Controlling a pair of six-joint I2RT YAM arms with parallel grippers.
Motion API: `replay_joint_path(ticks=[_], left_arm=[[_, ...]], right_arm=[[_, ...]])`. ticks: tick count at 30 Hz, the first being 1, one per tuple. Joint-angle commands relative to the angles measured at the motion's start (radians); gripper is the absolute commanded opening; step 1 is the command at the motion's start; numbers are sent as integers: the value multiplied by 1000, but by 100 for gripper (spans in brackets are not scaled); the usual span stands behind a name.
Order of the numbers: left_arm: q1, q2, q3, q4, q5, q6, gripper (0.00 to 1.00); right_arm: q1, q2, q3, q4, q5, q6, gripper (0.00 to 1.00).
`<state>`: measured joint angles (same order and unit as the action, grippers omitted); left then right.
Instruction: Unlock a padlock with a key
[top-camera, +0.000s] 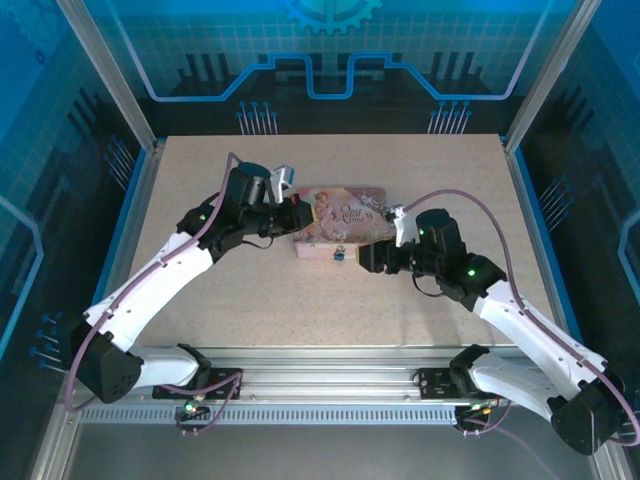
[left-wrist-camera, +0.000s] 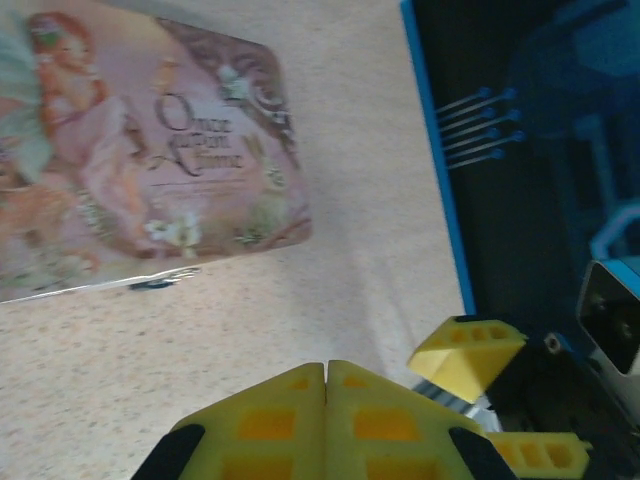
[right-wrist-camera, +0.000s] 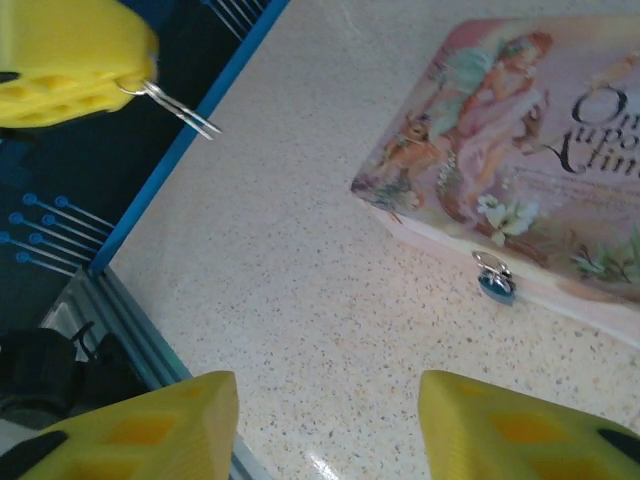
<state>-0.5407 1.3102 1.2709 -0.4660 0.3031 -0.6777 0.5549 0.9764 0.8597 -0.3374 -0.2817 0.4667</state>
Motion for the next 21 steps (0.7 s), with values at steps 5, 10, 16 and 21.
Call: replay_joint_path(ticks=[5,10,16,21], left_arm=[[-49,78,120,-33,129,19,0],[-84,119,177,-45,149,20,0],[-99,133,197,-36,160,9,0],[-100,133,198,-33,168,5,0]], right_arm=[[-13,43,161,-69,-73,-151,40],[-15,99,243,-101,-93,-202,32],[-14,126,279,-112,-114,-217,28],[-13,128,288,-120,-116,-220,24]])
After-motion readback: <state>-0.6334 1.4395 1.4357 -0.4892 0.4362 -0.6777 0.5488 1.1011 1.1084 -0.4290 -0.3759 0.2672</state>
